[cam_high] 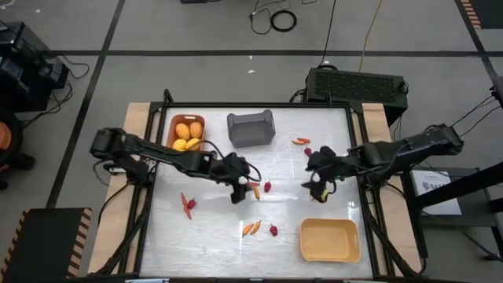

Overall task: Sort produce into baskets
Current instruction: Put the orange chili pepper into the black bin

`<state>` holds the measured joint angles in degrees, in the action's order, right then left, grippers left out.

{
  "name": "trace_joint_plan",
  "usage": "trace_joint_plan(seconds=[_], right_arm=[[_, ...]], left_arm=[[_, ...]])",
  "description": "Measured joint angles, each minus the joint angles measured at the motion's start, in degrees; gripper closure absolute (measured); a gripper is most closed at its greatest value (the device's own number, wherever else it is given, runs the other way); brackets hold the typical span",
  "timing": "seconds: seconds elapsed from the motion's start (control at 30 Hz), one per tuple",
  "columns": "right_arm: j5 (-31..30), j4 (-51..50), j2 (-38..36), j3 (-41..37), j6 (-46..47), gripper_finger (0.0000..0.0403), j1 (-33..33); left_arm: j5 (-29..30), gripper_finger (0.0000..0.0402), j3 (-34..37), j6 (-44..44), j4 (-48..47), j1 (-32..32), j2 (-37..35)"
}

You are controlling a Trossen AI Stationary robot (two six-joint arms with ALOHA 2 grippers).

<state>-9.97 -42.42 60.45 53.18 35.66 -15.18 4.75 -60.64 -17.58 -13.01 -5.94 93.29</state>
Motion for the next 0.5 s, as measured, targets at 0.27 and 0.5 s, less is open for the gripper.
trace_joint_plan(seconds=[0.27, 0.5], right_arm=[[1.3, 3.0, -1.6, -2.7, 7.9, 0.011, -2.3], [-0.5, 8.5, 0.2, -2.7, 12.2, 0.011, -3.5]], left_arm=[[2.7, 0.0082, -1.2, 13.5, -0.1, 0.2, 7.3], [0.2, 0.0082, -1.1, 16.5, -0.1, 1.6, 11.8]])
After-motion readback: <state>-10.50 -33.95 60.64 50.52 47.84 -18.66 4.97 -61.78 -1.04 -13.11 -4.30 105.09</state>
